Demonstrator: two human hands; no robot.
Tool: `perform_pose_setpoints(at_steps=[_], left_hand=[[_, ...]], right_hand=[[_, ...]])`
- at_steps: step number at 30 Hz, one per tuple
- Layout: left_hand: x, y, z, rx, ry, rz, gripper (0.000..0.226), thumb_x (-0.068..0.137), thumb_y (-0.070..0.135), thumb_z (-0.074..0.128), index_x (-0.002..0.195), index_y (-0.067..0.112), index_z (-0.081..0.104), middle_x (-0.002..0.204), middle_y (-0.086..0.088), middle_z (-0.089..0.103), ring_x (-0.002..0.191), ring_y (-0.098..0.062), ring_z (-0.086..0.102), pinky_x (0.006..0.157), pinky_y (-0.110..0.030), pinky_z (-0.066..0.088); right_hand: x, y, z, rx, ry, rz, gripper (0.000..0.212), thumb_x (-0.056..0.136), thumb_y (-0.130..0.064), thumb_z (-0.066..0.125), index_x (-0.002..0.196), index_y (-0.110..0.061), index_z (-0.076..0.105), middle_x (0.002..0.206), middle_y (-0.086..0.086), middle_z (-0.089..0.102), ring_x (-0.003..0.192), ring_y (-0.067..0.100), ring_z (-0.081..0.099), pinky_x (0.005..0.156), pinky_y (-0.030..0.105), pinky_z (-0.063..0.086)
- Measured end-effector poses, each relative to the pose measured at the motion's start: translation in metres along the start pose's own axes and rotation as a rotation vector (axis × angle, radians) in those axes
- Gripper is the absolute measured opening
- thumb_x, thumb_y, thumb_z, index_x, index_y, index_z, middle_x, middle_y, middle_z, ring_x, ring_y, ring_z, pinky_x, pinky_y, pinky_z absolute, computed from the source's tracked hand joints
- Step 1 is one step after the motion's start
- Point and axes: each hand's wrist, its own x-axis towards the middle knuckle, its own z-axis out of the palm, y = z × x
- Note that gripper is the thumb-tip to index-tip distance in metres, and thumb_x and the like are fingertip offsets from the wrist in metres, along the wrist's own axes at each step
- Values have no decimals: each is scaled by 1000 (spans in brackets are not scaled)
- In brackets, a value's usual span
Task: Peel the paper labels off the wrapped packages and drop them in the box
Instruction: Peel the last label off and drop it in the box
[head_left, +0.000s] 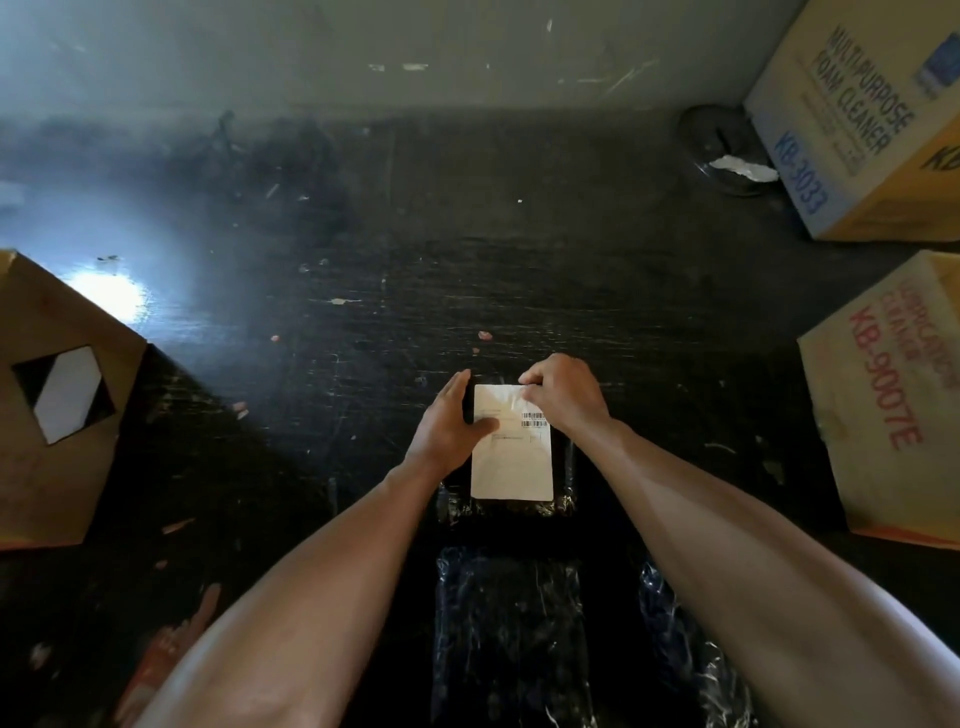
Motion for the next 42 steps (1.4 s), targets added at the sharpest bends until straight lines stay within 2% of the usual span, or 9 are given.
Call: perform_pose_setpoints(at_steps=[5,9,14,23,29,32,35,39,42], left_hand=[[-5,0,4,20,-44,19,109,78,32,81,157,16,8,164,-2,10,149,-21,14,120,-43,19],[-5,2,8,13,-27,1,111,77,29,82,157,16,7,165,-1,7,150,-20,11,119,-41,16],[-4,0,14,23,16,-24,111,76,32,83,157,16,9,164,-1,11,149,-21,15,120,-43,20],[-8,0,13,11,20,-8,109,76,32,82,157,16,11,164,-2,15,148,-23,20,118,-48,26],[-17,-3,11,11,37,46,108,77,32,82,157,17,11,164,-2,14,148,-23,23,116,-47,30],[-27,-12,11,24,33,62,107,76,33,82,157,24,12,164,1,15,146,-23,27,112,-50,36],[-40,-21,15,14,27,68,104,74,34,82,155,33,16,159,4,28,139,-21,38,103,-52,46],[-50,-24,23,14,58,38,104,78,32,81,157,25,14,161,2,23,144,-21,31,110,-49,39],[-52,-23,25,-14,85,45,102,76,34,82,156,23,19,160,2,26,144,-19,31,113,-47,37]], right_hand=[[1,-4,-1,10,-21,45,11,89,-16,75,100,-15,77,107,0,76,97,10,71,74,20,49],[1,-5,1,6,-11,70,7,91,-17,72,97,-17,75,101,-1,75,88,7,69,69,19,49],[-2,-9,3,-26,-21,75,10,95,-18,67,103,-17,72,102,0,72,88,10,68,77,30,58],[-15,-9,-2,13,-36,8,8,98,-19,63,102,-19,70,99,-2,69,86,8,64,73,28,55],[-23,-11,-6,43,-3,-6,10,99,-19,61,104,-16,69,98,-2,69,77,4,63,63,20,49],[-24,-12,-6,57,23,20,11,99,-19,61,104,-17,70,99,-1,70,79,5,63,63,21,48],[-24,-14,-5,63,36,49,11,99,-19,61,105,-17,70,102,0,70,85,8,64,65,23,48],[-27,-16,-6,59,34,35,11,100,-19,59,103,-16,70,103,1,70,87,10,64,64,24,47],[-32,-16,-10,48,43,-38,12,101,-19,57,97,-16,68,103,1,65,89,11,60,67,25,43]])
